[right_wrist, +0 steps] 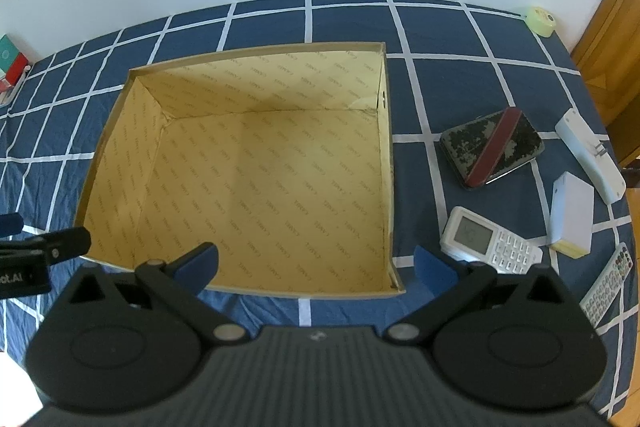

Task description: Organize objects

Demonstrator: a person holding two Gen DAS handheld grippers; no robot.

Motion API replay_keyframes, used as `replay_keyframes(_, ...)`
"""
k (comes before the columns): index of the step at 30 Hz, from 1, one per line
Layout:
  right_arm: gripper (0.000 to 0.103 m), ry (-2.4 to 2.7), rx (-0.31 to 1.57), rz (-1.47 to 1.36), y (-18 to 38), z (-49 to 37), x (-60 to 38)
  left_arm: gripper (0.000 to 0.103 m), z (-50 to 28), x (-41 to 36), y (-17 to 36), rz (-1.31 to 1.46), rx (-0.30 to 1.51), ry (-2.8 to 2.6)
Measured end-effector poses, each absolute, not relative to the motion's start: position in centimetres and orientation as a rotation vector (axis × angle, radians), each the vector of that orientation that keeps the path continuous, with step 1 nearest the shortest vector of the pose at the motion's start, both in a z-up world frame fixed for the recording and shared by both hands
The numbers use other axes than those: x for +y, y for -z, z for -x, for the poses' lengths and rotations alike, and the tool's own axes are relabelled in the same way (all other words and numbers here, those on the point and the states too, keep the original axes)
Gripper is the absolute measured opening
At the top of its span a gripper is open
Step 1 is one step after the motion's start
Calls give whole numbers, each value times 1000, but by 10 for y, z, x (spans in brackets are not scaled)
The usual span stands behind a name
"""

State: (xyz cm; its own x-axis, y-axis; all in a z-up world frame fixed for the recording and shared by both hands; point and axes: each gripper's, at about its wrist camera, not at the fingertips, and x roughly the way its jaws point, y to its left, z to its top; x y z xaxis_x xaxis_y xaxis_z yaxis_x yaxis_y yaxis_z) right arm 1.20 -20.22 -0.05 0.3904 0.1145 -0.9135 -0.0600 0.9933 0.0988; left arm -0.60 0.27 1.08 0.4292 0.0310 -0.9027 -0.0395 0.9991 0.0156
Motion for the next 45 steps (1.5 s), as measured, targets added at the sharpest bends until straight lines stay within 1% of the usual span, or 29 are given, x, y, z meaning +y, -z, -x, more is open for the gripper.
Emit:
replay_keyframes(32, 103, -107, 1153, -62, 0, -13, -203, 103, 7, -1, -15, 1, 1117, -41)
replay_keyframes(45, 103, -45, 1115, -131, -10, 2, -230, 103, 13, -20, -25, -33, 1092, 4)
